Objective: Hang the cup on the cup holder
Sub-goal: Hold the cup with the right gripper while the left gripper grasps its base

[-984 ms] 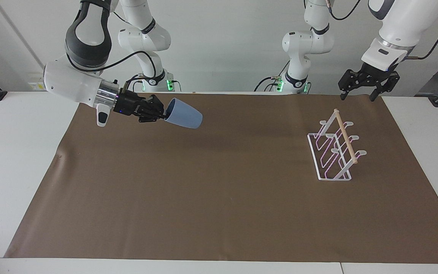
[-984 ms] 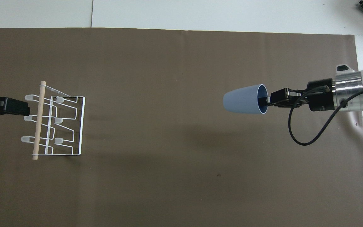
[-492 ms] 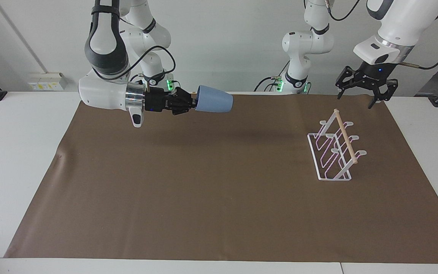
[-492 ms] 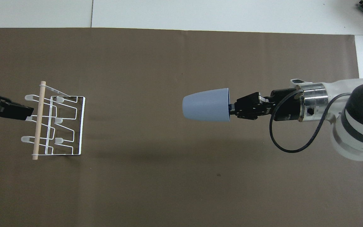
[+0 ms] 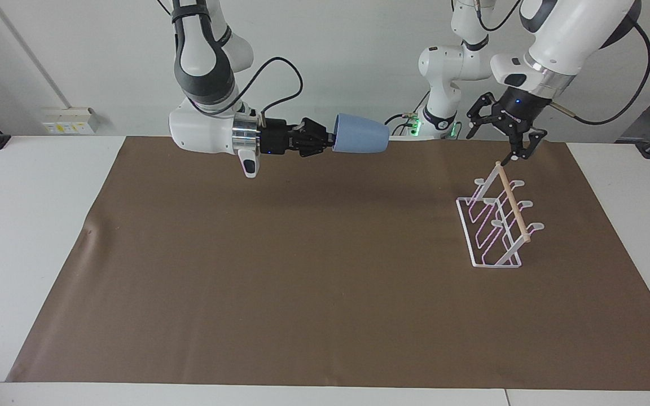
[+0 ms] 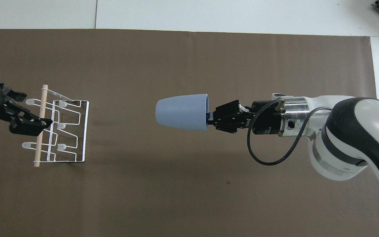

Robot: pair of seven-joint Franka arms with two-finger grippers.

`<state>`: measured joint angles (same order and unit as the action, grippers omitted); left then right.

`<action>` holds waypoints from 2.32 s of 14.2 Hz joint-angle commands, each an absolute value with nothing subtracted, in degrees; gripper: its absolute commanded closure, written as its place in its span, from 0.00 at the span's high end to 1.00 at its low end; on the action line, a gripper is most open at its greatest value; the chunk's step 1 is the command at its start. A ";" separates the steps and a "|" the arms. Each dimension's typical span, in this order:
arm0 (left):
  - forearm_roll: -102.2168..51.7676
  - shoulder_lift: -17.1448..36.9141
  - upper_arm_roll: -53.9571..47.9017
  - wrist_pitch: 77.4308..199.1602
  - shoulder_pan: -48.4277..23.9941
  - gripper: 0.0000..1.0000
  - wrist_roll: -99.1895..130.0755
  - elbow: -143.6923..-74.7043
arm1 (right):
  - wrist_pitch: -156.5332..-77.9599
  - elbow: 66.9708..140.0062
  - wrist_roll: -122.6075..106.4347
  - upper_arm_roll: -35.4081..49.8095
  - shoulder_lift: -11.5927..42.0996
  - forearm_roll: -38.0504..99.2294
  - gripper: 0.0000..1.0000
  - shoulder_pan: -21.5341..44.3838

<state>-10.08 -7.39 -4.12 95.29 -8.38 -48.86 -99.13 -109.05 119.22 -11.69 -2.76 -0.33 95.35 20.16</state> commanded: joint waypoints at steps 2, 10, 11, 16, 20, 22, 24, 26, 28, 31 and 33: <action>-10.55 -9.76 -3.34 97.56 -15.11 1.00 -55.36 -101.86 | -113.46 121.11 -10.90 -2.81 -2.20 99.84 0.00 23.63; -10.63 -9.49 -3.43 103.87 -22.58 1.00 -62.40 -102.48 | -113.91 121.90 -11.51 -2.81 -2.55 100.37 0.00 23.82; -10.72 -9.14 -3.51 104.93 -23.11 1.00 -62.40 -102.48 | -113.91 121.90 -11.60 -2.81 -2.64 100.37 0.00 23.82; -12.04 -8.09 -3.51 106.43 -23.38 1.00 -62.23 -101.17 | -113.91 121.99 -11.60 -2.90 -2.64 100.37 0.00 23.82; -15.29 -7.82 -3.52 108.62 -23.38 1.00 -61.61 -100.11 | -114.08 122.08 -11.60 -2.81 -2.64 100.37 0.00 24.17; -15.38 -7.30 -3.78 109.51 -23.29 1.00 -61.52 -100.11 | -114.43 122.17 -11.78 -2.90 -2.72 100.37 0.00 24.26; -15.38 -7.29 -5.35 110.56 -23.47 1.00 -59.17 -100.28 | -114.70 122.17 -11.78 -2.81 -2.81 100.37 0.00 24.26; -15.38 -6.95 -6.06 111.97 -23.47 1.00 -57.48 -100.37 | -114.78 122.17 -11.78 -2.81 -2.81 100.37 0.00 24.26; -15.56 -6.33 -6.33 113.02 -23.55 1.00 -55.91 -100.28 | -114.87 122.25 -11.78 -2.81 -2.81 100.37 0.00 24.26; -15.56 -6.33 -6.68 114.43 -25.05 1.00 -53.35 -100.55 | -114.87 122.26 -11.78 -2.81 -2.81 100.37 0.00 24.17; -15.56 -6.33 -6.77 114.78 -25.05 1.00 -53.35 -100.63 | -114.79 122.26 -11.78 -2.81 -2.81 100.37 0.00 24.26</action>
<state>-14.94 -6.49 -7.17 113.64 -24.08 -54.30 -100.67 -113.57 120.74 -11.68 -2.87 -1.10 98.83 23.89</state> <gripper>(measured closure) 0.000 0.956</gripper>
